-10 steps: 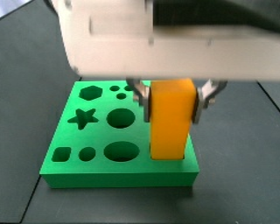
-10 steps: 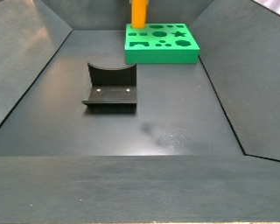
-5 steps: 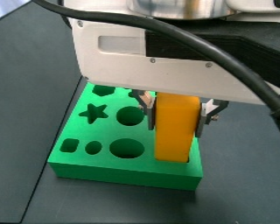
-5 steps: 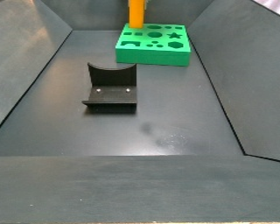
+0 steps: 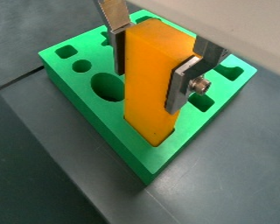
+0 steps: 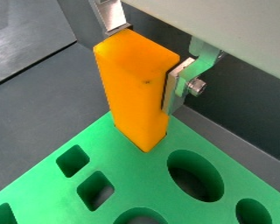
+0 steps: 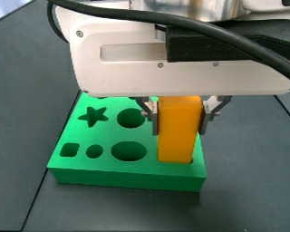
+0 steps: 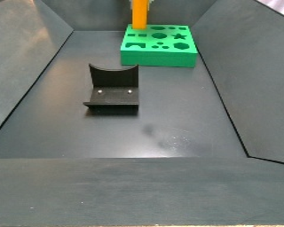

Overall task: Pick up the rectangle object. Move up. Move to above the board. Insert the rectangle object.
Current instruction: Insert the rectangle object.

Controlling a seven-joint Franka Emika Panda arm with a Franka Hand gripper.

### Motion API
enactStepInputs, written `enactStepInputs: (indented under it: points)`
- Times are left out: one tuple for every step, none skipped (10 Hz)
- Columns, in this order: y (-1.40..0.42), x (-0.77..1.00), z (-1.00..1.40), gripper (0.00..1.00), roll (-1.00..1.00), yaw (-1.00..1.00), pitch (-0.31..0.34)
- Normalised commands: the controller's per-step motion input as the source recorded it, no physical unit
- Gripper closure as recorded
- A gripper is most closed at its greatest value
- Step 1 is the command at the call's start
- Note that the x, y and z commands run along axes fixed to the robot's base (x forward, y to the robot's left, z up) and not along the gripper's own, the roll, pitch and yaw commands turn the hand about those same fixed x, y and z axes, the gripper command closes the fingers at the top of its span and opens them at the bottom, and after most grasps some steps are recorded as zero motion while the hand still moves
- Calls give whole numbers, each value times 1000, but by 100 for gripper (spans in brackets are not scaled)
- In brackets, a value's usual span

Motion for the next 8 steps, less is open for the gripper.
enactStepInputs:
  points:
    - [0,0,-11,100,0,0,-36]
    - [217,0,-317,100,-44,831,-26]
    - [74,-23,-354,100,-77,903,-23]
    - [0,0,-254,100,0,409,-23]
    - [-171,-34,-420,100,143,0,-69]
    - [-386,-126,-563,100,313,-466,-116]
    - [-400,-126,-683,100,239,-471,-121]
    - [-3,0,-943,100,0,-280,-111]
